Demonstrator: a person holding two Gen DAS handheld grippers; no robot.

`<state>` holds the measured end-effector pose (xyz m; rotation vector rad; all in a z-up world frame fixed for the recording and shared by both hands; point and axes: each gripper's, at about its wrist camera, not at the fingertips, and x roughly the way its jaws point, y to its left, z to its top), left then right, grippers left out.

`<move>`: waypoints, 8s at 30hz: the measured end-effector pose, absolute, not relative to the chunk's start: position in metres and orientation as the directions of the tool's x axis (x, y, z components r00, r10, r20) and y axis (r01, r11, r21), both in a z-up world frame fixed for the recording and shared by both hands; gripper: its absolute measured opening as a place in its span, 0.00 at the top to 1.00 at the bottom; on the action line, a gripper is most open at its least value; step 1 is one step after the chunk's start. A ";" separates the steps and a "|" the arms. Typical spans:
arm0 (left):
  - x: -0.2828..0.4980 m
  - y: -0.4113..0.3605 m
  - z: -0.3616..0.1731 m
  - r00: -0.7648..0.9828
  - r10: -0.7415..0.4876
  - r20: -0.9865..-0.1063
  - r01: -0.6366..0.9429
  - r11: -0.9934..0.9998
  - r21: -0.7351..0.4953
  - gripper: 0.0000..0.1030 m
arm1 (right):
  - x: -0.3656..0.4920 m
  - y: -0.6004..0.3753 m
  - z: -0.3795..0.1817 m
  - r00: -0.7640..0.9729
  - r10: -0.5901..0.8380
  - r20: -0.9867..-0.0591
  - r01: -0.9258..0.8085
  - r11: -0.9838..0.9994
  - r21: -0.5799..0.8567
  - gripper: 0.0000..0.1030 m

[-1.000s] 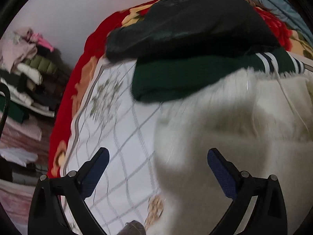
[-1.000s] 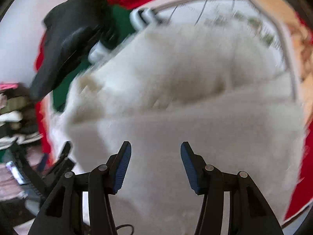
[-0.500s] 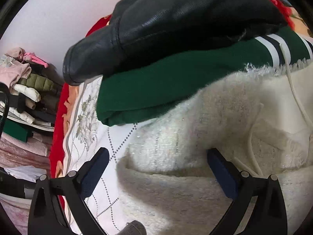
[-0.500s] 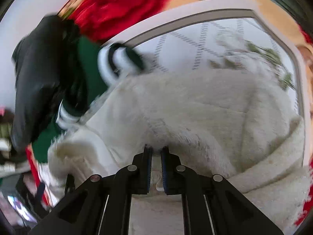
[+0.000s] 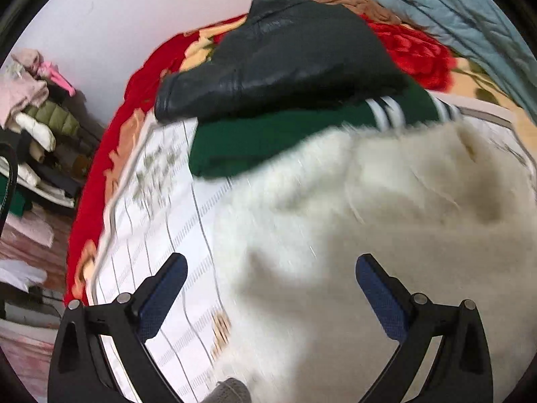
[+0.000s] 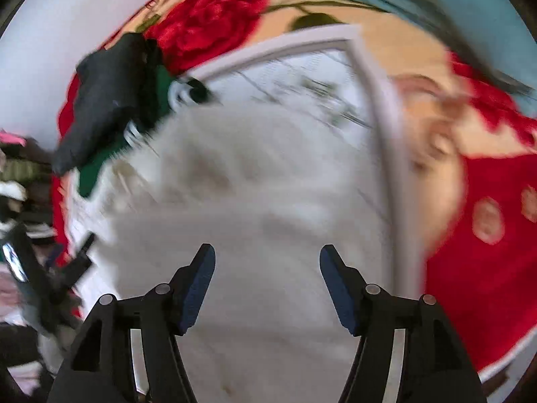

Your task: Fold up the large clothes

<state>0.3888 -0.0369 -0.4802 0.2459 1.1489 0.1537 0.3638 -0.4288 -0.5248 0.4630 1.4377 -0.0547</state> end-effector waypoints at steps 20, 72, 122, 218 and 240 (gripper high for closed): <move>0.211 -0.122 -0.563 0.073 0.589 -0.805 -0.127 0.806 0.579 0.00 | 0.295 -0.554 -0.641 -0.106 0.409 -0.907 0.249 0.894 0.374 0.91; 0.093 -0.111 -0.550 0.047 0.228 -0.972 -0.544 0.823 0.167 0.31 | 0.329 -0.598 -0.613 -0.046 0.471 -0.881 -0.019 0.881 0.473 0.50; 0.154 -0.250 -0.537 0.158 0.275 -0.948 -0.226 0.945 0.237 0.89 | 0.341 -0.602 -0.641 -0.093 0.852 -0.515 0.201 0.522 0.829 0.16; 0.085 0.129 -0.507 0.082 0.135 -0.988 -0.726 0.686 0.033 0.16 | 0.267 -0.450 -0.500 0.013 0.387 -0.922 0.237 0.894 0.379 0.47; 0.121 0.136 -0.512 0.086 0.271 -0.959 -0.674 0.725 0.144 0.00 | 0.410 -0.245 -0.538 -0.192 0.286 -0.939 -0.159 0.935 0.317 0.76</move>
